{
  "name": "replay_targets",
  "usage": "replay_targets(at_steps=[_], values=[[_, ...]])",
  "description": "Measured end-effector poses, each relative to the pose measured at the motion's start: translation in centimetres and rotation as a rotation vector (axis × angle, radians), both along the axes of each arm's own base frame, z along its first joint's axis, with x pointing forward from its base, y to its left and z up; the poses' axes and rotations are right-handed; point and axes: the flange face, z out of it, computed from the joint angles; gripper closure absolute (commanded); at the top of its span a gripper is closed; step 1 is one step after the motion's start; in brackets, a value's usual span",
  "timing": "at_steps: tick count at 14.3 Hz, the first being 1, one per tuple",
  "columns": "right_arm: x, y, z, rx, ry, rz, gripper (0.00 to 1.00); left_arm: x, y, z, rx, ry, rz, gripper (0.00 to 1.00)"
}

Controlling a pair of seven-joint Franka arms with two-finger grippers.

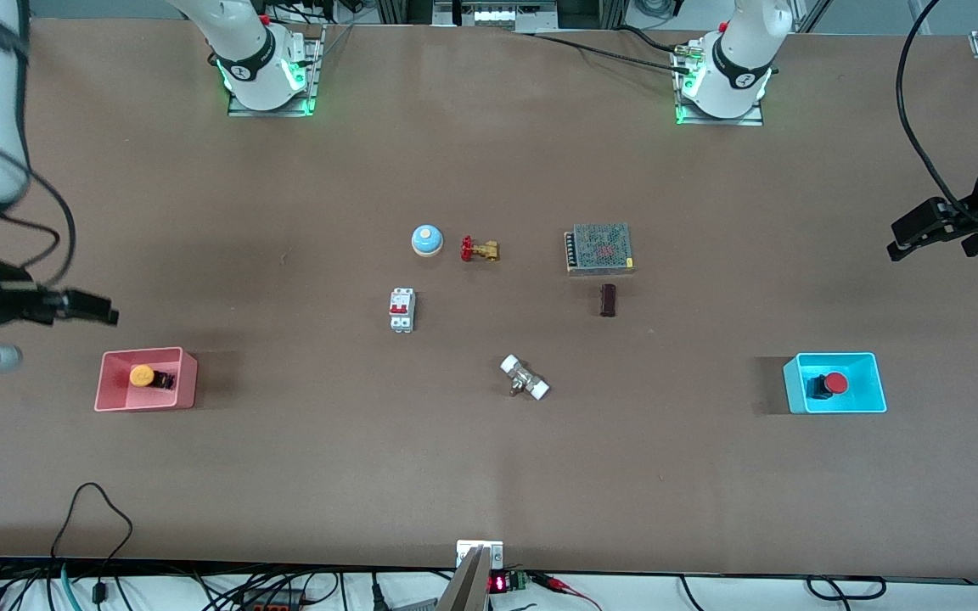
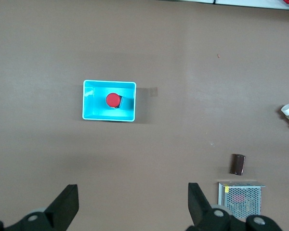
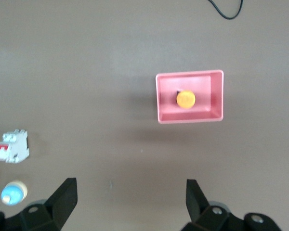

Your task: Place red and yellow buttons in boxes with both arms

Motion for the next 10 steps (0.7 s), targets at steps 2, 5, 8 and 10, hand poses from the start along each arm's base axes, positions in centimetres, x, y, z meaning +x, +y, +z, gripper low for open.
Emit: replay_targets(at_steps=[2,5,8,10], values=[[-1.8,-0.6,2.5,-0.016,0.013,0.001,0.00,0.0,0.0,0.0,0.000,0.001,0.000,0.00],[-3.3,-0.9,4.7,-0.014,0.005,0.000,0.00,0.0,-0.1,0.0,0.000,0.001,-0.001,0.00],[-4.0,-1.7,5.2,-0.025,0.003,-0.002,0.00,0.0,-0.1,0.0,-0.002,0.000,-0.001,0.00],[-4.4,-2.0,5.0,-0.068,0.012,0.007,0.00,0.0,-0.2,0.0,-0.005,0.003,-0.002,0.00]])
